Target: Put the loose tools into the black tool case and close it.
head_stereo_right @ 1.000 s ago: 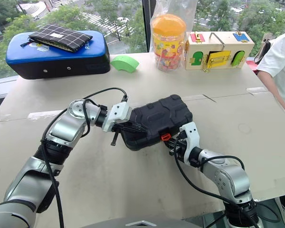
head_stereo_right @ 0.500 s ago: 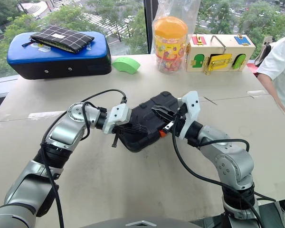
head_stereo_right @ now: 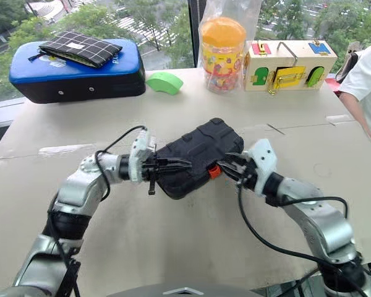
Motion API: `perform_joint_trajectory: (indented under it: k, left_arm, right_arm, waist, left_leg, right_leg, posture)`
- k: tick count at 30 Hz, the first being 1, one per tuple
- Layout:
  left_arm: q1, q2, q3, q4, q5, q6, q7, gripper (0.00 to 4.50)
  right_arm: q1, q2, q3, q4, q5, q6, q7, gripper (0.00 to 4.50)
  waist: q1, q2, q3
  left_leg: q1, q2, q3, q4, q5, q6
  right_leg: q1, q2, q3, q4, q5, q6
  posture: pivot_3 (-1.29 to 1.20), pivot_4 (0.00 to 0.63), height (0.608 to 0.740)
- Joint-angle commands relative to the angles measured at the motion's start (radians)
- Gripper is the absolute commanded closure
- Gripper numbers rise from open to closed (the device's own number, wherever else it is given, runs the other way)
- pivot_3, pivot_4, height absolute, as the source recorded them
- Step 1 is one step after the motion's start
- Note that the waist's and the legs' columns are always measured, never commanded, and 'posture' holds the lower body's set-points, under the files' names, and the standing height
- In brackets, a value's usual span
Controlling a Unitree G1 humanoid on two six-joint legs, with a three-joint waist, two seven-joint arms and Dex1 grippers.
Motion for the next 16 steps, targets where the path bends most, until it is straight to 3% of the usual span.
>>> perform_joint_trajectory:
  k: [1, 3, 4, 6, 10, 16]
  left_arm:
    - [0.097, 0.065, 0.125, -0.133, -0.100, 0.078, 0.043, 2.24]
    - [0.182, 0.113, 0.208, -0.188, -0.142, 0.104, 0.055, 1.32]
    - [0.226, 0.138, 0.248, -0.207, -0.161, 0.116, 0.055, 0.84]
    - [0.346, 0.187, 0.332, -0.230, -0.178, 0.120, 0.035, 0.07]
    - [0.575, 0.220, 0.451, -0.269, -0.141, 0.047, 0.013, 0.07]
    - [0.700, 0.191, 0.476, -0.296, -0.122, -0.027, 0.054, 0.07]
  right_arm:
    - [0.096, -0.089, -0.145, -0.081, 0.059, -0.068, 0.124, 1.30]
    - [0.200, -0.149, -0.251, -0.101, 0.089, -0.097, 0.203, 0.30]
    - [0.253, -0.173, -0.305, -0.109, 0.103, -0.110, 0.241, 0.00]
    - [0.365, -0.199, -0.424, -0.113, 0.121, -0.153, 0.318, 0.00]
    - [0.520, -0.196, -0.596, -0.108, 0.136, -0.220, 0.412, 0.00]
    - [0.611, -0.171, -0.659, -0.082, 0.091, -0.335, 0.457, 0.00]
  waist:
    - [0.001, -0.003, 0.001]
    - [0.006, -0.003, 0.002]
    - [0.007, -0.002, 0.002]
    - [0.007, 0.000, 0.004]
    - [0.005, -0.001, 0.005]
    - [0.014, -0.003, 0.007]
  left_leg:
    - [-0.001, 0.000, 0.000, 0.000, -0.001, 0.000]
    - [-0.004, 0.001, -0.001, 0.000, -0.001, -0.001]
    - [-0.004, 0.001, -0.001, 0.000, -0.001, -0.001]
    - [-0.004, 0.001, -0.001, 0.000, -0.002, 0.000]
    - [-0.004, 0.001, 0.000, 0.002, -0.005, -0.005]
    - [-0.005, 0.003, 0.005, 0.002, -0.005, -0.005]
  right_leg:
    - [-0.001, 0.000, 0.000, 0.000, 0.001, 0.001]
    - [-0.003, 0.001, -0.001, -0.001, 0.001, 0.000]
    - [-0.003, 0.001, -0.001, -0.001, 0.000, 0.000]
    - [-0.002, 0.000, -0.001, -0.003, -0.002, -0.004]
    - [-0.001, -0.001, 0.000, -0.003, -0.004, 0.000]
    - [-0.001, -0.004, 0.001, -0.002, -0.005, 0.000]
  posture:
    - [0.00, 0.150, 0.740]
    - [0.00, 0.150, 0.740]
    - [0.00, 0.150, 0.740]
    - [0.00, 0.150, 0.740]
    - [0.00, 0.150, 0.740]
    - [0.00, 0.150, 0.740]
